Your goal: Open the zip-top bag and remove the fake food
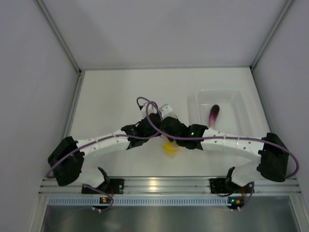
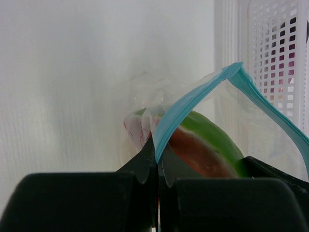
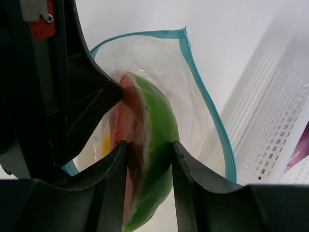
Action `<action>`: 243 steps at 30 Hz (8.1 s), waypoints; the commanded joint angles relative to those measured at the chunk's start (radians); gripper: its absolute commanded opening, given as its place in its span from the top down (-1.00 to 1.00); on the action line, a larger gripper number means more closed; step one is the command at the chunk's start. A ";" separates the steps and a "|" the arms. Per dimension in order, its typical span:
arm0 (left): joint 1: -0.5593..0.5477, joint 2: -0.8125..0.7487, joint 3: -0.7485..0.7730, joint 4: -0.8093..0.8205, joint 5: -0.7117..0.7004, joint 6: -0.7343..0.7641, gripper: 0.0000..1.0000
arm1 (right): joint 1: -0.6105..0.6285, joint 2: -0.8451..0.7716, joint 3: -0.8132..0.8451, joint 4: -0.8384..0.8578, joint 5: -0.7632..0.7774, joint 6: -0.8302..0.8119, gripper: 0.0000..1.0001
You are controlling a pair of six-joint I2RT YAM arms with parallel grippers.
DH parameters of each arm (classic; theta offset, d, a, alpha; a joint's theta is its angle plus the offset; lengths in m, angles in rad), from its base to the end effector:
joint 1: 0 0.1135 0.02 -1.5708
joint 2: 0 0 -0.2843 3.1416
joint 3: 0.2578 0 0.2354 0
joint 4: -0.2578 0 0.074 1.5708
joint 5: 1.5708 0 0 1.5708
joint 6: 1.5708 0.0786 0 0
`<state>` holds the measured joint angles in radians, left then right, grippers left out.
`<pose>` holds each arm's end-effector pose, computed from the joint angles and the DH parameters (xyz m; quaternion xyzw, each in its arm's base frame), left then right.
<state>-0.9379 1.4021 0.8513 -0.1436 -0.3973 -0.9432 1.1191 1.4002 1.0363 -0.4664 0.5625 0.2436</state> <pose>0.2080 -0.2321 0.2320 -0.0861 0.8875 -0.2307 0.3895 0.1689 0.2521 0.2650 -0.2887 0.8537 0.0180 0.4330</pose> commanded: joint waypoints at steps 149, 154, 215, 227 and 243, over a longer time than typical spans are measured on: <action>-0.062 -0.137 0.015 -0.027 -0.028 -0.025 1.00 | -0.980 -0.294 -0.124 0.037 -0.478 0.157 -0.42; -0.064 -0.124 0.029 -0.025 -0.018 -0.063 1.00 | -0.751 -0.386 -0.071 -0.052 -0.454 0.200 0.06; -0.076 -0.230 -0.083 0.075 0.022 -0.266 1.00 | -0.045 -0.107 -0.157 0.063 -0.269 0.436 0.19; -0.075 -0.183 -0.149 0.124 0.035 -0.250 1.00 | -0.002 -0.150 -0.300 0.277 -0.319 0.395 -0.01; -0.078 -0.147 -0.084 0.360 0.267 -0.273 1.00 | -0.073 -0.233 -0.417 0.446 -0.223 0.548 0.05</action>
<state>-1.0027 1.2915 0.7536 0.0536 -0.1955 -1.1679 1.0599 1.1694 0.6346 -0.1581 0.3401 0.7403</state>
